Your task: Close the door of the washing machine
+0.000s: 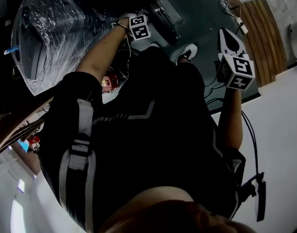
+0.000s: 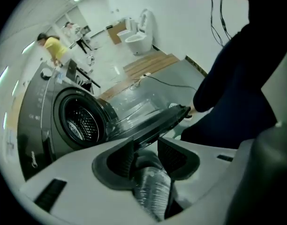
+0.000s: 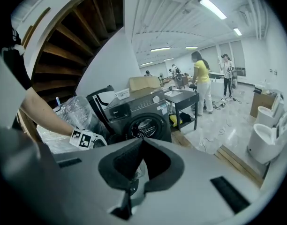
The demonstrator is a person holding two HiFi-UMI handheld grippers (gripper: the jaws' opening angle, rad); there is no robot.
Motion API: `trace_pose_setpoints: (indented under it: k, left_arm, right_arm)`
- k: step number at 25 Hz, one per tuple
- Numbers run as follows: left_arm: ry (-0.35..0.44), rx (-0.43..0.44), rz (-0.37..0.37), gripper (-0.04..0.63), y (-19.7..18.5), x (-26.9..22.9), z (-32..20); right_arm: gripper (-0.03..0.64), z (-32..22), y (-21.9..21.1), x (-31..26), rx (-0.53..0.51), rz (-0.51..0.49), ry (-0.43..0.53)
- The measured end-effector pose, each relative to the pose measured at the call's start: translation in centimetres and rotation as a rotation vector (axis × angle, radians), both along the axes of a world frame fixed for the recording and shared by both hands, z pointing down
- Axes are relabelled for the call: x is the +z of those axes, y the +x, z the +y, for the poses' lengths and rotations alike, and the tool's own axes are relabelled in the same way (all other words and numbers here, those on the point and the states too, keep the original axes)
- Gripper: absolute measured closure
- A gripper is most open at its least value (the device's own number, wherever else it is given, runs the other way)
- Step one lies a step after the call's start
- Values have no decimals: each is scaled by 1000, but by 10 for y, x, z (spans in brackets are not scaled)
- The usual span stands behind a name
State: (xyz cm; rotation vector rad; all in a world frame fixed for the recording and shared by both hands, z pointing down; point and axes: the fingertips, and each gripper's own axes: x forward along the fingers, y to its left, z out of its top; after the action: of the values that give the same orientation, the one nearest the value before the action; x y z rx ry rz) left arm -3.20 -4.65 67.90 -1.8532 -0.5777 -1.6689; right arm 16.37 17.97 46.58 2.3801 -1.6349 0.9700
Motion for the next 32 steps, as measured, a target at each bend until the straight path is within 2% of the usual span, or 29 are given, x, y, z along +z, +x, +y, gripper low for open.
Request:
trace_pose_setpoints:
  k: [3,8,14,18,23,32]
  left_arm:
    - [66,111,-27,439,5,4,0]
    - [68,208,-4,437,20,4,6]
    - [16,241,-8,437,44,3,9]
    - [-17,282,30,437,63,5,12]
    - [-10,315,50,439,89,9,6]
    - [-76,314,64,449,135,9,-6]
  right_arm:
    - [612,10,5,6,10,-8,-8]
    - [612,17,12,11,35,-15,-7]
    - [612,12,18,12,64,-12,-24]
    - [612,5,23,13,97,-2,-47]
    - [612,-7,26,16,132,-4,-78]
    - [612,-31,42,46,197,-49,-131]
